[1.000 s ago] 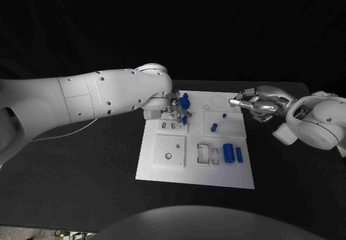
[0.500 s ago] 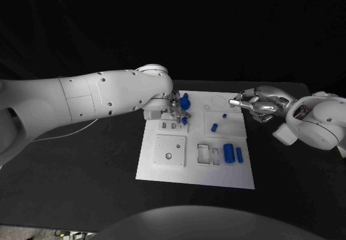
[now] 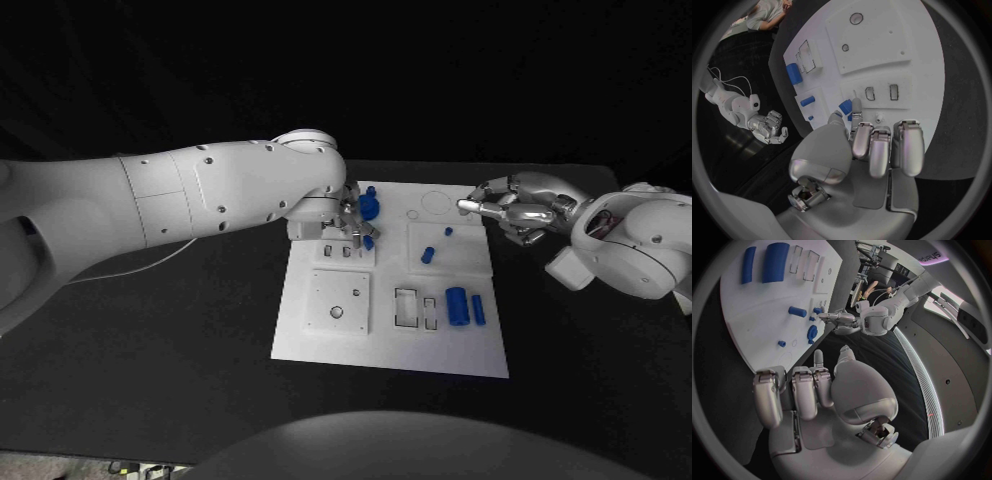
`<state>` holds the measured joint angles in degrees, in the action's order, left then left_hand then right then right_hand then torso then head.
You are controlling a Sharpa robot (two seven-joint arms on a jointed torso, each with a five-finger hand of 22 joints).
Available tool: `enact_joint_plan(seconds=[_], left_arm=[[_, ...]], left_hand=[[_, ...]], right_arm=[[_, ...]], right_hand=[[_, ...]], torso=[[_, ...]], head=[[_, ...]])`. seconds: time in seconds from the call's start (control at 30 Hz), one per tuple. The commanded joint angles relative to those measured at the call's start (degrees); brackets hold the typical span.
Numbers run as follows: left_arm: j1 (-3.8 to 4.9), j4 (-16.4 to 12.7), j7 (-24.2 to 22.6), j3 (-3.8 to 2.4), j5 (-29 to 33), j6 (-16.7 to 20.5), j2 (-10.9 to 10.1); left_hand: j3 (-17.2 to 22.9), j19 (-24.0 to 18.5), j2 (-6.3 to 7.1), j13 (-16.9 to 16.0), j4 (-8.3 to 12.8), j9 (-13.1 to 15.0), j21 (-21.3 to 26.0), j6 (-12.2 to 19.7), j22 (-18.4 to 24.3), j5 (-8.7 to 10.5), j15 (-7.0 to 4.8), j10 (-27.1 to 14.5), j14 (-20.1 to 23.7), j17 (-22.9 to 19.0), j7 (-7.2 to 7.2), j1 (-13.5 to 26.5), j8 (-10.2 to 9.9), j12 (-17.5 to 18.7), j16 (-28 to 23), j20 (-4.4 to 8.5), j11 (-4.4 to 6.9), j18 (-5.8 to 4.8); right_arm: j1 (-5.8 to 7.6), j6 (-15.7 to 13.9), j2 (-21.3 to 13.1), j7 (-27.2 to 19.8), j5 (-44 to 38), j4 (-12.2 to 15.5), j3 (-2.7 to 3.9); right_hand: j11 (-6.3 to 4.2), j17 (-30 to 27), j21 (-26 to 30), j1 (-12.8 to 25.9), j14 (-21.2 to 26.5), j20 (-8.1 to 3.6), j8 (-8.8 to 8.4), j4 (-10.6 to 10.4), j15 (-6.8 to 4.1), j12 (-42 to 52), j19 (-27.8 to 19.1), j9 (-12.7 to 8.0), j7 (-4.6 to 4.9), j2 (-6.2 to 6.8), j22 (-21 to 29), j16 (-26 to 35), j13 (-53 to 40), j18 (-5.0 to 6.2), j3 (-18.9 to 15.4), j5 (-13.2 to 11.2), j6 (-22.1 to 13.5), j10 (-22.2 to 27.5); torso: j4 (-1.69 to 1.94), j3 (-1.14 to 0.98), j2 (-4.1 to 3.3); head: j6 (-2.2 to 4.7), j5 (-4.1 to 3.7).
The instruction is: Assemble the parts on the task board
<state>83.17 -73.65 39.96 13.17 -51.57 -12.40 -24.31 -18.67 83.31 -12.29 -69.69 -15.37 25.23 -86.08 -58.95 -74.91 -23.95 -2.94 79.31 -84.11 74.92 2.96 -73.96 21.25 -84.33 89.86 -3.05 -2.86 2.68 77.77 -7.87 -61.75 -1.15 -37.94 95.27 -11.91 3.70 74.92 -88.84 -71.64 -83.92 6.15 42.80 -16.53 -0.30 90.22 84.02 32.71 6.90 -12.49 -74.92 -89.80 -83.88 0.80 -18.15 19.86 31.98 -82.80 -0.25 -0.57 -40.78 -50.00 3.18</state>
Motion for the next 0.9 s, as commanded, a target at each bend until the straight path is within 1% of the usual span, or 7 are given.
enact_joint_plan(seconds=[0.03, 0.17, 0.37, 0.5, 0.63, 0.9], left_arm=[[-0.09, 0.0, 6.2, -0.02, -0.1, -1.1, 0.2], [-0.17, 0.1, 5.9, -0.02, -0.1, -0.9, 0.2], [-0.22, 0.1, 5.4, -0.02, -0.1, -0.6, 0.3], [-0.24, 0.1, 5.2, -0.02, -0.1, -0.5, 0.3], [-0.26, 0.2, 5.1, -0.02, -0.1, -0.4, 0.3], [-0.29, 0.3, 4.4, -0.02, -0.1, 0.1, 0.3]], left_hand=[[0.4, -0.4, 0.06, -20.3, 0.0, 0.1, 0.2, -0.3, -5.7, -0.27, -0.42, 10.7, -5.9, 15.1, -0.11, -0.6, -0.3, -5.7, 0.1, -0.05, 3.73, -0.38], [0.7, -0.4, 0.14, -20.3, 0.0, 0.3, 0.2, -0.3, -5.7, -0.48, -0.42, 10.7, -5.9, 15.1, -0.1, -0.9, -0.5, -5.7, 0.1, -0.05, 3.73, -0.37], [1.6, -0.5, 0.41, -20.3, 0.0, 0.7, 0.3, -0.2, -5.7, -1.33, -0.43, 10.7, -5.9, 15.1, -0.09, -1.4, -0.9, -5.7, 0.1, -0.04, 3.73, -0.36], [1.7, -0.5, 0.44, -20.3, 0.0, 0.7, 0.3, -0.2, -5.7, -1.39, -0.43, 10.7, -5.9, 15.1, -0.09, -1.5, -0.9, -5.7, 0.1, -0.04, 3.73, -0.36], [2.2, -0.5, 0.73, -20.3, 0.1, 0.9, 0.3, -0.1, -5.7, -1.64, -0.43, 10.7, -5.9, 15.1, -0.11, -1.9, -1.2, -5.7, 0.1, -0.04, 3.74, -0.35], [4.0, -0.7, 1.44, -20.3, 0.7, 1.7, 0.5, -0.1, -5.5, -2.18, -0.48, 10.7, -5.9, 15.1, -0.18, -3.4, -1.8, -5.7, 0.1, 0.01, 3.82, -0.3]], right_arm=[[-0.03, 1.0, 0.0, 0.0, -0.1, 0.0, -0.02], [-0.03, 1.0, 0.0, 0.0, -0.1, -0.1, -0.02], [-0.04, 1.0, 0.0, 0.0, -0.1, -0.1, -0.02], [-0.04, 1.1, 0.0, 0.1, -0.1, -0.2, -0.03], [-0.04, 1.1, 0.0, 0.2, -0.1, -0.2, -0.03], [-0.06, 1.2, 0.1, 0.3, -0.2, -0.3, -0.04]], right_hand=[[-0.97, 15.1, 0.3, -0.2, -6.1, 0.39, -0.24, 0.2, 0.49, -0.2, 4.3, 0.1, 0.04, 0.3, -14.4, -0.2, -6.1, -0.3, 0.0, 0.4, -0.1, -7.2], [-0.96, 15.1, 0.4, -0.3, -6.1, 0.4, -0.24, 0.3, 0.5, -0.2, 4.2, 0.1, 0.04, 0.32, -14.4, -0.2, -6.1, -0.27, 0.1, 0.4, 0.0, -7.2], [-0.95, 15.1, 0.5, -0.7, -6.1, 0.42, -0.25, 0.4, 0.51, -0.2, 4.1, 0.1, 0.04, 0.36, -14.3, -0.2, -6.1, -0.23, 0.2, 0.5, 0.0, -7.2], [-0.95, 15.1, 0.5, -1.0, -6.1, 0.44, -0.26, 0.5, 0.53, -0.2, 4.0, 0.2, 0.04, 0.4, -14.3, -0.2, -6.1, -0.22, 0.3, 0.7, 0.1, -7.2], [-0.93, 15.1, 0.6, -1.6, -6.1, 0.47, -0.31, 0.6, 0.54, -0.2, 3.9, 0.2, 0.04, 0.46, -14.3, -0.2, -6.1, -0.2, 0.5, 0.9, 0.1, -7.2], [-0.93, 15.1, 0.7, -2.2, -6.1, 0.5, -0.39, 0.8, 0.55, -0.2, 3.8, 0.3, 0.02, 0.48, -14.2, -0.2, -6.1, -0.16, 0.7, 1.3, 0.2, -7.2]], torso=[[0.02, 0.0, 0.01], [0.02, 0.01, 0.01], [0.04, 0.01, 0.0], [0.09, 0.02, 0.01], [0.05, 0.03, 0.03], [0.09, 0.02, 0.03]], head=[[0.0, 0.07], [0.0, 0.02], [0.0, 0.06], [0.0, -0.16], [0.0, -0.11], [0.0, -0.08]])
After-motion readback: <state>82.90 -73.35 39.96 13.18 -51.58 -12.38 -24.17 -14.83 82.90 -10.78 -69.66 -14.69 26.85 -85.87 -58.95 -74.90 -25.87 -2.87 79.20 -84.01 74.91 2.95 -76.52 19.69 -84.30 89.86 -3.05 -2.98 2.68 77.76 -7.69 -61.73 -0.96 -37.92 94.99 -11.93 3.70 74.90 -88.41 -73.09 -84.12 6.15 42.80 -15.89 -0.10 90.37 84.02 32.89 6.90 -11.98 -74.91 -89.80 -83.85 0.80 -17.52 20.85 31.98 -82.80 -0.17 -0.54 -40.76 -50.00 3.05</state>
